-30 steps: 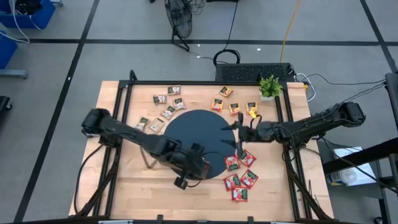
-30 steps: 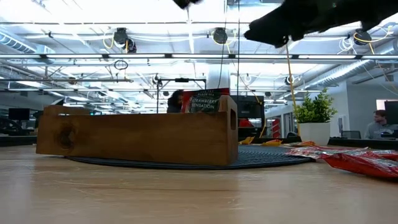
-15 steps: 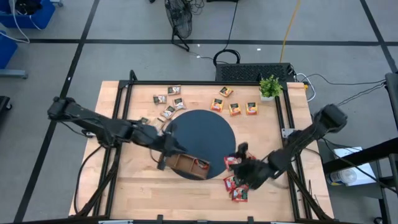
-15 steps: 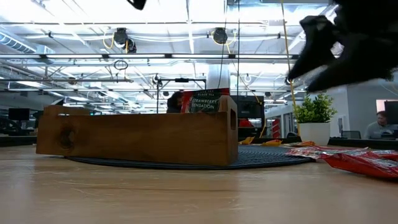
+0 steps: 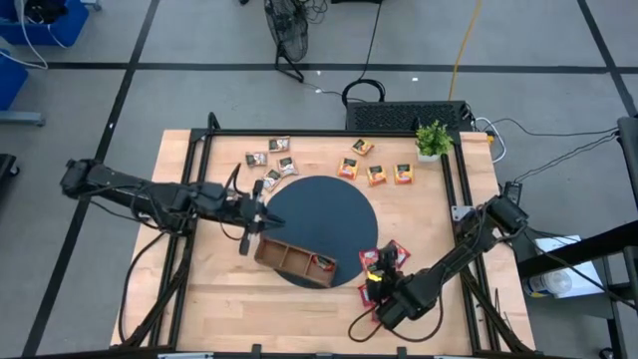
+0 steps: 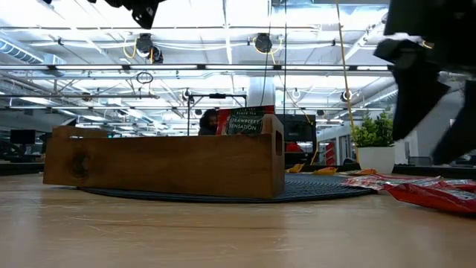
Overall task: Pick & Place Tea
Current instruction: Put the red tea bag into the right section of the wooden organizer
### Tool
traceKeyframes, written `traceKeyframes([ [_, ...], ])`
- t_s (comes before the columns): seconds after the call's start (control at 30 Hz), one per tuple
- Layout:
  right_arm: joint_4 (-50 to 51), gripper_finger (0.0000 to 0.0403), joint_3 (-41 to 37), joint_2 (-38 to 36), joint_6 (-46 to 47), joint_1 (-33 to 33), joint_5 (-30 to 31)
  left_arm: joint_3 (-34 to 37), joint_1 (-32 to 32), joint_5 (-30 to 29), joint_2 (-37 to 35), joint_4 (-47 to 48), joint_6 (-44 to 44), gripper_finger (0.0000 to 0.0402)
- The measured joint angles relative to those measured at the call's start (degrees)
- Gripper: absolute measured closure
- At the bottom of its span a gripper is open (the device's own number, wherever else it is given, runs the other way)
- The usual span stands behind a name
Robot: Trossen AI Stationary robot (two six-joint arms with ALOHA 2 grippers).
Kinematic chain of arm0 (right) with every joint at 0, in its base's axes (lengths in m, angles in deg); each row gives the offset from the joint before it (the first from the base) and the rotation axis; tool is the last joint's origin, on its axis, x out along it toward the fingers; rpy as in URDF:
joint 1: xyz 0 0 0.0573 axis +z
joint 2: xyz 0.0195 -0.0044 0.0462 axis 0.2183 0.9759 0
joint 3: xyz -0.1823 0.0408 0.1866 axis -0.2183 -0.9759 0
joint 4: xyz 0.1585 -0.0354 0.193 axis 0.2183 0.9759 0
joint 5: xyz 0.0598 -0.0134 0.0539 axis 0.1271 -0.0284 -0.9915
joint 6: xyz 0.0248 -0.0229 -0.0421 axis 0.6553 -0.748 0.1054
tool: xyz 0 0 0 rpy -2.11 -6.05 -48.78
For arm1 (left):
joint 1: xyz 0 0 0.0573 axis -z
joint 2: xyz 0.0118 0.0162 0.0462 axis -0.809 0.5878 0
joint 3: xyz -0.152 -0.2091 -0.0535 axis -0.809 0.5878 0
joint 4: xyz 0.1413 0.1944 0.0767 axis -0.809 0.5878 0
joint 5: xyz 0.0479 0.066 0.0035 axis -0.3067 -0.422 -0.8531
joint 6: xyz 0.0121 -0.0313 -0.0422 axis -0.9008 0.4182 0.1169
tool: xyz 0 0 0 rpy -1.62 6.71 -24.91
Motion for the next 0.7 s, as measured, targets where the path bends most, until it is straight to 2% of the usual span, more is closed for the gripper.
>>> traceKeyframes([
  [0.13,1.3,0.0191,-0.7,0.1,4.0,0.6,-2.6,0.0,-1.0,0.0,0.4,-0.5,0.5,0.0364],
  [0.4,-0.8,0.0191,-6.1,0.1,7.5,0.9,-2.7,0.1,-1.0,0.0,0.4,-0.9,0.3,0.0364],
  [0.7,-6.7,0.0191,-9.2,0.0,5.9,1.0,0.7,0.1,-1.0,0.0,0.4,-1.0,0.2,0.0364],
])
